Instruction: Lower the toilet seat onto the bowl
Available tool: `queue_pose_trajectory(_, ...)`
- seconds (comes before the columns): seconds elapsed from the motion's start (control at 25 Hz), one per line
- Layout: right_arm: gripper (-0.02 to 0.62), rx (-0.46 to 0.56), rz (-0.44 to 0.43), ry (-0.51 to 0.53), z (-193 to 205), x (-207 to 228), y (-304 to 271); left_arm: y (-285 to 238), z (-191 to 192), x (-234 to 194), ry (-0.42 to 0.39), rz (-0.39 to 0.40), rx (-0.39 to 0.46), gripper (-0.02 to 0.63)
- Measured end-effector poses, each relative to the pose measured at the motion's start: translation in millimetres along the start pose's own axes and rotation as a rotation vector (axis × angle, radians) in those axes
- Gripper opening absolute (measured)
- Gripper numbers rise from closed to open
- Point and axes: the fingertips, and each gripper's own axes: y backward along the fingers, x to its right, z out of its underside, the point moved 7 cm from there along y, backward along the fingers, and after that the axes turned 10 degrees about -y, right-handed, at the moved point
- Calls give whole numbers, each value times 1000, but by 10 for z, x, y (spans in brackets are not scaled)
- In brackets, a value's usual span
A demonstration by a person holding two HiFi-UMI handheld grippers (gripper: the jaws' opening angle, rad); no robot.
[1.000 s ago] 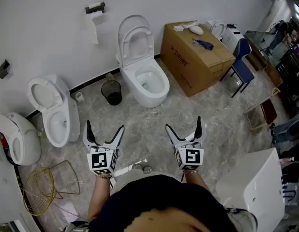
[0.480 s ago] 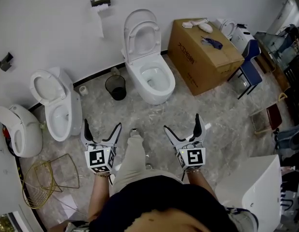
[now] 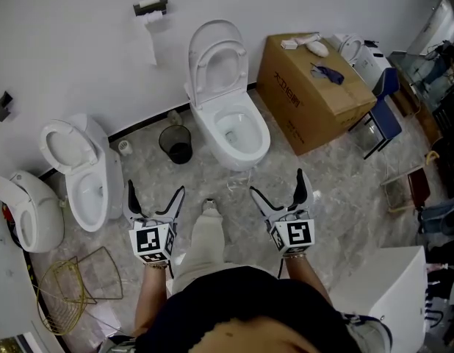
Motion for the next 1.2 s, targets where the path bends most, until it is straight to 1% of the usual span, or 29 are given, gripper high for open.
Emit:
queue_pose_trajectory(0.08, 581, -7, 2, -19, -26, 59, -243, -234, 17, -44, 4, 26, -9, 577)
queue_pose_trajectory(0.28, 581, -19, 36, -51, -127, 262, -824, -872, -45, -252, 63, 54, 3, 577)
queue_pose_trajectory(0.4, 581, -25, 50, -54, -179, 358, -1164, -1243, -73, -394, 44, 70, -5, 577)
queue_pose_trajectory(0.52, 581, -23, 71, -85, -210, 479, -1518, -1624, -80, -520, 34, 82, -16, 577)
queue_pose_trajectory(0.6, 581, -24, 86, -94, -215, 567, -1746, -1891, -92, -547, 46, 109, -15, 577)
queue_pose_trajectory(0.72, 581, -36, 103, -94, -197, 690, -2083, -2295, -105, -498, 67, 185, -13, 577)
queue_pose_trajectory(0.84, 581, -49, 117, -89, -177, 808, -2428, -2668, -114, -454, 61, 250, -4, 577)
queue_pose_trajectory(1.0, 581, -55, 127, -90, -164, 961, -2847, -3111, -126, -533, 30, 294, 18, 575)
queue_pose_trajectory(1.2, 581, -100, 124, -73, -108, 1196, -3233, -3575, -130, -676, 29, 328, 27, 575)
